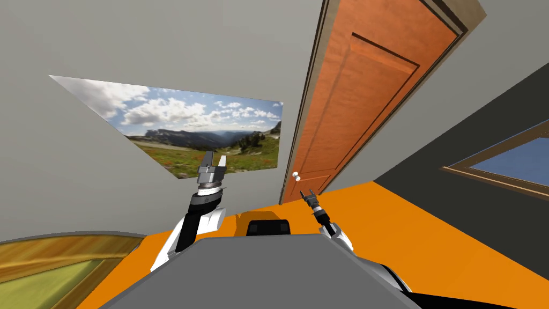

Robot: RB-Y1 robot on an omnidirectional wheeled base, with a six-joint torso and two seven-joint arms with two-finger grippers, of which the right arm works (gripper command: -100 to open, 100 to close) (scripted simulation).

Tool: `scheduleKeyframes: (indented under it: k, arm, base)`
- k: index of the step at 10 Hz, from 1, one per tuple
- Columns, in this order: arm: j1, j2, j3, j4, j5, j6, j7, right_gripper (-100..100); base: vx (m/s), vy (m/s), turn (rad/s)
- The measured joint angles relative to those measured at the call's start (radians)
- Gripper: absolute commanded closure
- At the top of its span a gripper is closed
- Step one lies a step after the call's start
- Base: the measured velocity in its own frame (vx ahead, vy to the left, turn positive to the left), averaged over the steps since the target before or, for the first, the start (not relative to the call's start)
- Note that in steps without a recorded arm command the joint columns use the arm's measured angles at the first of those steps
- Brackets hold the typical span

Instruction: Pull the door open

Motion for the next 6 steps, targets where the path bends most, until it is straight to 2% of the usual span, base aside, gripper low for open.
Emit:
scheduleKeyframes:
  k: [2,6]
  arm:
    - [-0.001,-0.001,-0.006,0.008,-0.004,-0.003,0.002,-100]
    - [0.007,-0.003,-0.029,0.015,-0.022,-0.009,0.012,-100]
  base:
    - [0.123,0.020,0.098]
    - [0.190,0.035,0.114]
